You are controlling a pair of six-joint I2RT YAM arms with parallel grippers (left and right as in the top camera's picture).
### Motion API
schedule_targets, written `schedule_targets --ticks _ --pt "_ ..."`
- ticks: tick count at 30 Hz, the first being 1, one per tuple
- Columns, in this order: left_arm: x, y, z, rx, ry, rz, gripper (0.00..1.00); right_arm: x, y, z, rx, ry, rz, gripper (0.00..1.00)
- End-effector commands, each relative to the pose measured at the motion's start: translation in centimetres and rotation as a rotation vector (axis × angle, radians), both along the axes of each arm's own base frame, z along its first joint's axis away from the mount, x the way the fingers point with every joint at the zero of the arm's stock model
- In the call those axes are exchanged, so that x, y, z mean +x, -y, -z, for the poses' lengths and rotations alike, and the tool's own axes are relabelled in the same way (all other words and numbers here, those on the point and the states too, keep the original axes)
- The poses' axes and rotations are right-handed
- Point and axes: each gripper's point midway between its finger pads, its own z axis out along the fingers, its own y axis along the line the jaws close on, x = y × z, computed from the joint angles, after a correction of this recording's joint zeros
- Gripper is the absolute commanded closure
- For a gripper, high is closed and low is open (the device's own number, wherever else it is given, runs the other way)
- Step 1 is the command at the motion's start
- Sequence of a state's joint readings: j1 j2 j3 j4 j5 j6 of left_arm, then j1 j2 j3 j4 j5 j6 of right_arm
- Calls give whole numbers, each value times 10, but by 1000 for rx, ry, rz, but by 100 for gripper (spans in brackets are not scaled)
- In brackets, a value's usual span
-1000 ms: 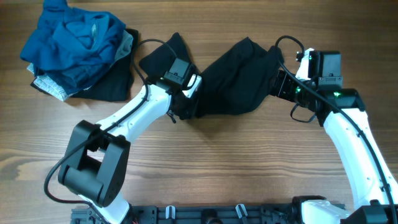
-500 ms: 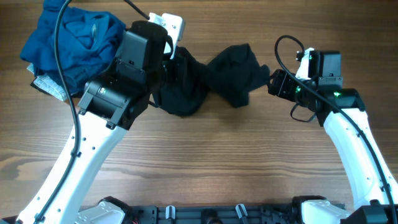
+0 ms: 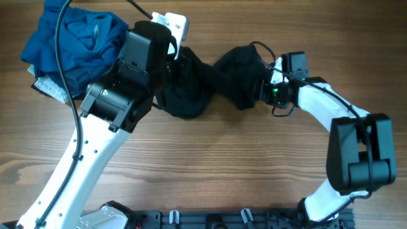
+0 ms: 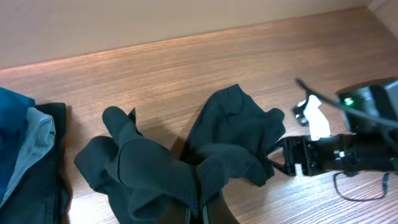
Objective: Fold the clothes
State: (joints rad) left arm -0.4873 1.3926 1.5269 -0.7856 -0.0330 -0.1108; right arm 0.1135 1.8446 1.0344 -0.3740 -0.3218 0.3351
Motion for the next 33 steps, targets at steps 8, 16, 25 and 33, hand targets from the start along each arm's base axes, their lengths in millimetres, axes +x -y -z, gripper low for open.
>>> schedule_targets --ticks 8,16,25,33 --pt "1 -5 -12 -10 35 -27 96 -20 -34 49 -5 -98 -110 96" --pt "5 -14 -15 15 59 -73 96 18 12 -82 10 150 -13 96" --pt "6 -48 -96 -51 344 -240 96 -37 86 -277 -131 571 162 96" --pt "-49 -96 -175 -190 554 -366 96 -84 132 -331 -196 617 306 96"
